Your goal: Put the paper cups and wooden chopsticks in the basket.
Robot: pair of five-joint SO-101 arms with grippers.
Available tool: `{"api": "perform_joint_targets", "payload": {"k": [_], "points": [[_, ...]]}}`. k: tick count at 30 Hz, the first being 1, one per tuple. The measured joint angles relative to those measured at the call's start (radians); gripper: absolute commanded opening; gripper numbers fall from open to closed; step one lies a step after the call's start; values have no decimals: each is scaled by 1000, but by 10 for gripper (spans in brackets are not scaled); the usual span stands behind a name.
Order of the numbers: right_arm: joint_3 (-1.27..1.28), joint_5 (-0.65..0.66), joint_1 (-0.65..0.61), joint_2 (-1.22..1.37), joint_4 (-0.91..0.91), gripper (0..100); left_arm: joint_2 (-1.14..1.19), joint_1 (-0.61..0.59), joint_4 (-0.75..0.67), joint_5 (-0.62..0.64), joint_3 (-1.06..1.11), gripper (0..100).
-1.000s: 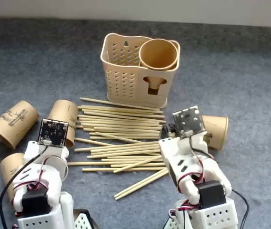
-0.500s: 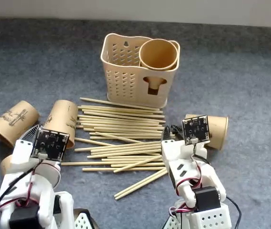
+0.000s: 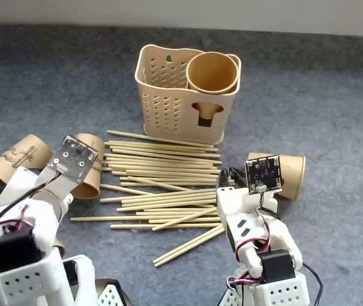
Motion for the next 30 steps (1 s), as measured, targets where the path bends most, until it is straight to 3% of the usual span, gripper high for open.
{"api": "perform_joint_targets", "payload": {"k": [13,23,30], "points": [[0,0,0,0,0,52,285,0,-6,-308,0,168],[0,0,0,0,0,52,463,3,-180,-321,0,167],[0,0,0,0,0,52,463,103,-218,-232,12,167]]}}
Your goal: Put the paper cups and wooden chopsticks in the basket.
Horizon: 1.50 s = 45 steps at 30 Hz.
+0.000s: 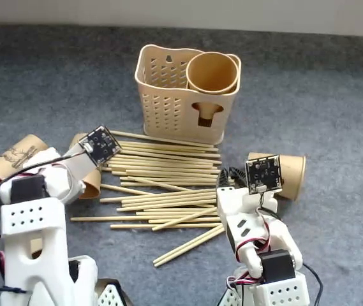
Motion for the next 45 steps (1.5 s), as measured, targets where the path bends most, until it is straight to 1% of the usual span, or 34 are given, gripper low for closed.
{"api": "perform_joint_targets", "payload": {"k": [3,6,8,11,16,21,23,28,31,35,40,45], "points": [[2,0,0,0,0,52,0,28,-104,8,77,167],[25,0,0,2,-14,52,0,31,-224,18,147,167],[41,0,0,-5,-35,52,0,34,-262,52,161,146],[66,17,9,0,-64,52,0,34,-279,114,161,93],[68,37,11,0,-80,52,0,35,-285,190,161,62],[68,37,11,0,-80,52,0,35,-281,288,155,6],[68,37,11,0,-80,52,0,35,-224,330,107,5],[68,37,11,0,-80,52,0,35,23,439,-86,5],[68,37,11,0,-80,52,0,35,141,485,-196,5],[68,37,11,0,-80,52,0,41,233,514,-299,5],[101,37,14,0,-86,52,6,104,362,519,-405,5],[103,37,71,0,-89,52,6,158,440,551,-537,5]]}}
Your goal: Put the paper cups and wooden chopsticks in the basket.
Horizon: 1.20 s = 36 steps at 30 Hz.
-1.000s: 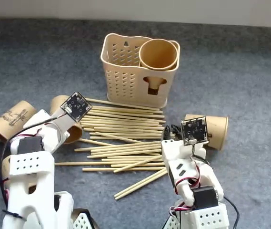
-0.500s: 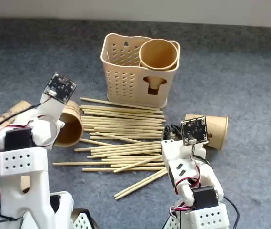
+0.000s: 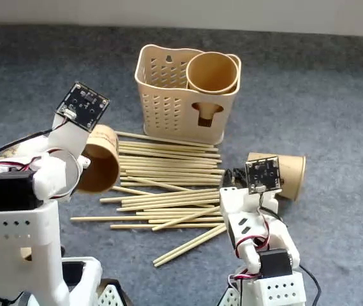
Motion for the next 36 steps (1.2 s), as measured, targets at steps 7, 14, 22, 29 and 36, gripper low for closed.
{"api": "perform_joint_targets", "payload": {"k": [7,14,22,29,36], "points": [[0,0,14,0,0,52,0,106,61,66,-206,5],[0,0,17,0,-6,52,-2,250,61,123,-370,5],[18,0,20,-2,-44,52,210,376,61,229,-542,5],[18,0,26,0,-46,52,446,443,55,301,-784,5],[18,0,23,0,-46,52,608,537,6,304,-930,5]]}}
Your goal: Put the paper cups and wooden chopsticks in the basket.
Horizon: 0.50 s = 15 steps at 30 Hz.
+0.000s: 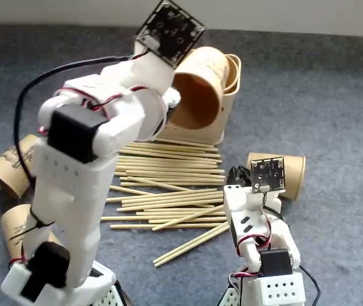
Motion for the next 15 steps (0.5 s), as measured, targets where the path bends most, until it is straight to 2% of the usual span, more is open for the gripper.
{"api": "perform_joint_targets", "payload": {"k": [7,15], "points": [[0,0,0,0,0,52,123,-3,-75,0,-5,5],[0,0,0,0,0,52,149,-2,-147,0,-5,11]]}}
